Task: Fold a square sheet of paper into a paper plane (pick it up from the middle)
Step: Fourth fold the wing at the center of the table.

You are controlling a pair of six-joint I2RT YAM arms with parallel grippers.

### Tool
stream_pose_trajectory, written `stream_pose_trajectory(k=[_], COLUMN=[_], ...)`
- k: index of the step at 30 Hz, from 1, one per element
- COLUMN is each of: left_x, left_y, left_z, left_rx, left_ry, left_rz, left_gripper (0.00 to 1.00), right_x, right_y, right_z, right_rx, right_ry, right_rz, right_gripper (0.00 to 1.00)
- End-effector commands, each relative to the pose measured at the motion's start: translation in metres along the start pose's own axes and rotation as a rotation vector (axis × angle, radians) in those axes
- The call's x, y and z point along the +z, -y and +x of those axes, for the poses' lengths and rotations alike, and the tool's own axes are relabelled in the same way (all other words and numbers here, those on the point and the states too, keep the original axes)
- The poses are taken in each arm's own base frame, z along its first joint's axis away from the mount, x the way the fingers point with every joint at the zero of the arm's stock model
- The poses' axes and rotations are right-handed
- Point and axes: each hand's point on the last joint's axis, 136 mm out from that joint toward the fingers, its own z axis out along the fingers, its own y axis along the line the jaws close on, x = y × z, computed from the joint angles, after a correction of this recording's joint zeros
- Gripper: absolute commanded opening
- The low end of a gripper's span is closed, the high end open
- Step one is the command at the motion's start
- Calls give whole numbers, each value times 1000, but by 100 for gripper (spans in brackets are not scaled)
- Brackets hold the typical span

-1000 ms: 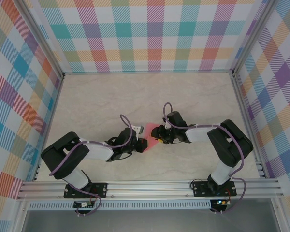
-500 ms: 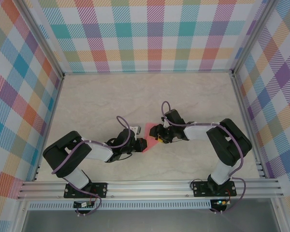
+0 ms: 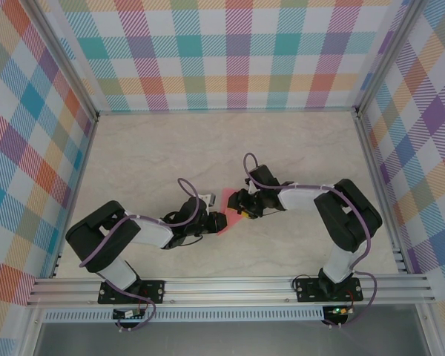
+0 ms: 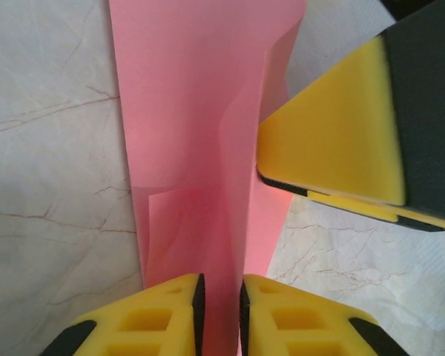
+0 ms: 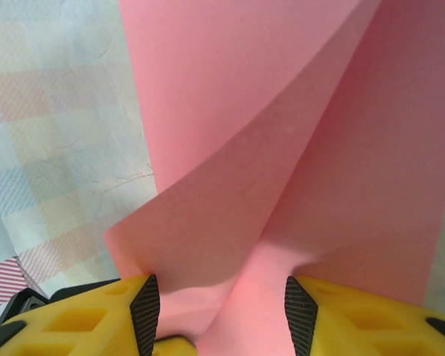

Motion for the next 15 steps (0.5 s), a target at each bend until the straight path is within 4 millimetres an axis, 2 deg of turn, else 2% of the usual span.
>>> stream_pose_trajectory(k=[1, 5, 10, 15], left_x=[-16, -36, -56, -58], left_y=[-1, -6, -14, -17], left_z=[-10, -16, -24, -26], left_rx=[-27, -33, -62, -101], left_ry=[23, 55, 107, 109], left_rz=[-24, -82, -127, -130], left_gripper=[30, 40, 45, 46], right_x=[13, 17, 21, 25], right_y=[52, 58, 63, 66], right_z=[10, 12, 14, 15], right_rx=[27, 21, 15, 3], right_ry=[-19, -36, -54, -75], right_rz=[206, 249, 303, 352], right_gripper=[52, 52, 52, 54])
